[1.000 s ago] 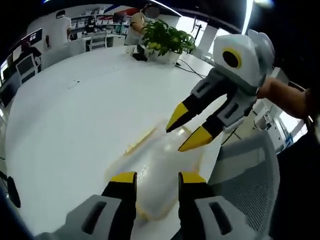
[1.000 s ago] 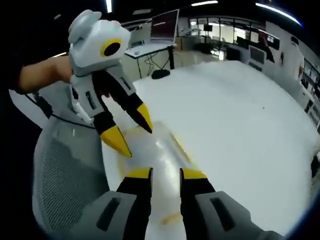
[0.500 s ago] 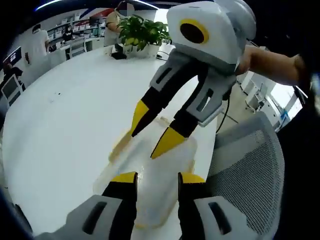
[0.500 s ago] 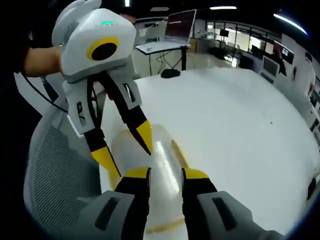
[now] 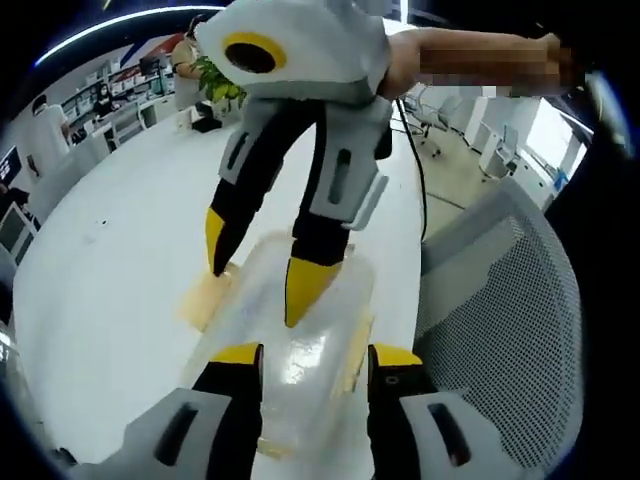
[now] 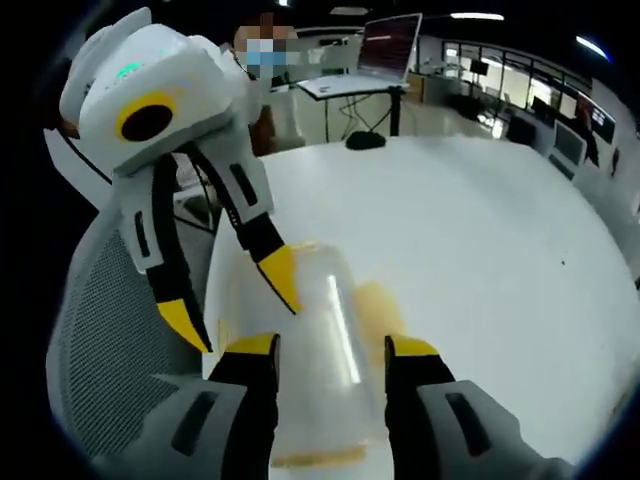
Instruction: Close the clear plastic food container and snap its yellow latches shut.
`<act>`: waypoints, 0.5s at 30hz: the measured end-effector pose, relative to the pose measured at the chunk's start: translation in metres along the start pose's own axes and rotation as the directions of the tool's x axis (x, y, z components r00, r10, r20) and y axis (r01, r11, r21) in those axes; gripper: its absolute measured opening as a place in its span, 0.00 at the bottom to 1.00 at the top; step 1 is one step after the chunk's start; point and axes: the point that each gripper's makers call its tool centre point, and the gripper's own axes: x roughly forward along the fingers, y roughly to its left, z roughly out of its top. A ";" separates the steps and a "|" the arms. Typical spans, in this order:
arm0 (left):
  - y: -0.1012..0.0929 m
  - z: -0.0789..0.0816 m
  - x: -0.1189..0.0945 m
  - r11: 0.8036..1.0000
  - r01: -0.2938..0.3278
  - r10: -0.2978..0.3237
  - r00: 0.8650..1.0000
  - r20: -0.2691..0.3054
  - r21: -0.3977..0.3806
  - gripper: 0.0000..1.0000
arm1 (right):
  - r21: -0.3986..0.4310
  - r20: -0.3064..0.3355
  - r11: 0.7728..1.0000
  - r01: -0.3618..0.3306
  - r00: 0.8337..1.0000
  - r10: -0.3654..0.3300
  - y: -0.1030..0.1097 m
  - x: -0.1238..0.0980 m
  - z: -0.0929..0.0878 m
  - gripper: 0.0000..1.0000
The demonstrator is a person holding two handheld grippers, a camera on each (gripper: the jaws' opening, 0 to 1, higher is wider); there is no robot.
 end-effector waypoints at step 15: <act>-0.006 -0.004 0.005 0.988 -0.050 0.048 0.999 0.017 0.145 0.39 | 0.004 -0.088 0.993 -0.117 0.989 0.117 -0.002 0.014 -0.006 0.38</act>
